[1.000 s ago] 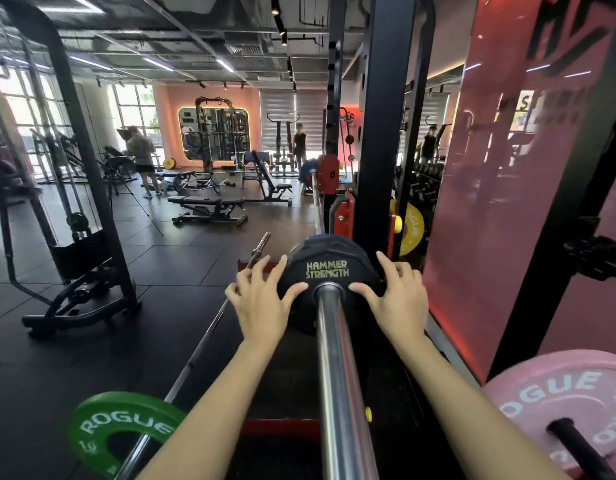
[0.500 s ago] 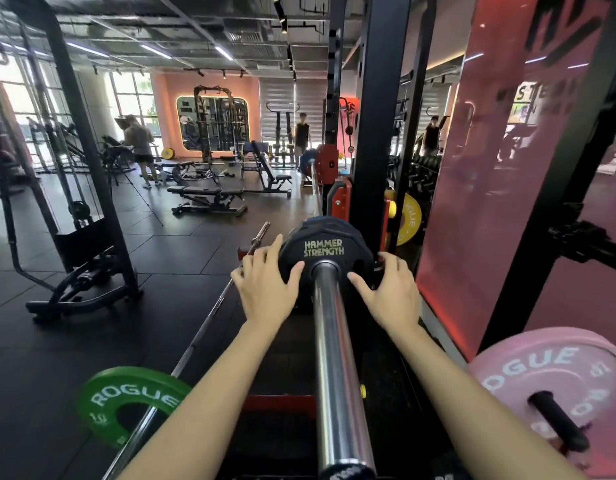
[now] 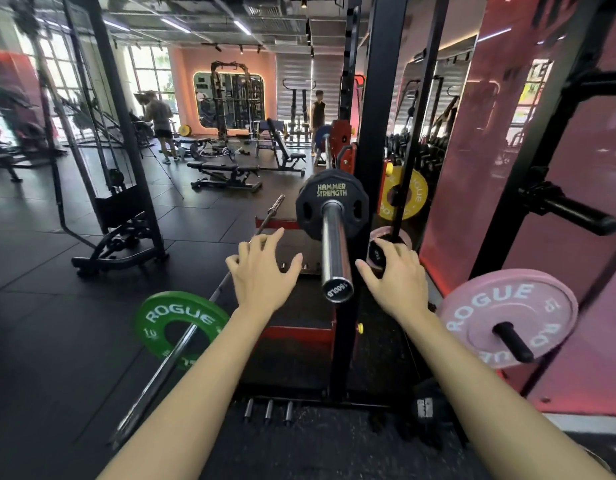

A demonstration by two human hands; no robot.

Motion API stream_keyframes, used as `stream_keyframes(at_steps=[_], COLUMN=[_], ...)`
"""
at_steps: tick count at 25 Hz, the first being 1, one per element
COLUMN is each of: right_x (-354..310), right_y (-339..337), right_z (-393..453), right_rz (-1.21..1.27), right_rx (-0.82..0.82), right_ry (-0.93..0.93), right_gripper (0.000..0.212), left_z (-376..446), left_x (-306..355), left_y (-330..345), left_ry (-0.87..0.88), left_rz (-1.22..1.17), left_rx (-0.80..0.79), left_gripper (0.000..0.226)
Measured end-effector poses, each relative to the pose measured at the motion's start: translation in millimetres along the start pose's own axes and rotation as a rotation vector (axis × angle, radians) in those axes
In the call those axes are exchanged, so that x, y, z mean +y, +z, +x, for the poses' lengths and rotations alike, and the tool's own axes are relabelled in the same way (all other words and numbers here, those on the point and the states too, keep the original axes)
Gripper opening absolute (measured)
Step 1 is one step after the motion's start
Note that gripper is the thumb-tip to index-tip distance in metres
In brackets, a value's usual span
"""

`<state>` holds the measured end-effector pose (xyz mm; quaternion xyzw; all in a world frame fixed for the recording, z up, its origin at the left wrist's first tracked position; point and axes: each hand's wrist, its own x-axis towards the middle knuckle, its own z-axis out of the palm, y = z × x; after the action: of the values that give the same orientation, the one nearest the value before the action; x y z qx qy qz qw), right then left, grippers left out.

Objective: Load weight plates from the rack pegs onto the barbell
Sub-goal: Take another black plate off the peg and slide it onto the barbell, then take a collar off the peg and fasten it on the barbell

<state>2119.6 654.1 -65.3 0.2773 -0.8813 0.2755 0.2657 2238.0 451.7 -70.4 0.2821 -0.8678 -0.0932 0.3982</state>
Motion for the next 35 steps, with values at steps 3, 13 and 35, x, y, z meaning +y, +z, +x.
stream_keyframes(at_steps=[3, 13, 35], right_x=[-6, 20, 332], right_y=[-25, -101, -319], right_z=[-30, -81, -167], right_rz=[0.030, 0.106, -0.349], right_rx=[-0.017, -0.032, 0.179], right_ry=[-0.012, -0.073, 0.288], right_gripper=[0.058, 0.057, 0.059], left_z=[-40, -112, -211], left_x=[-1, 55, 449], left_y=[-24, -83, 33], left_ry=[-0.023, 0.006, 0.514], left_rz=[0.021, 0.077, -0.173], left_rx=[-0.005, 0.113, -0.089], left_gripper=[0.056, 0.051, 0.060])
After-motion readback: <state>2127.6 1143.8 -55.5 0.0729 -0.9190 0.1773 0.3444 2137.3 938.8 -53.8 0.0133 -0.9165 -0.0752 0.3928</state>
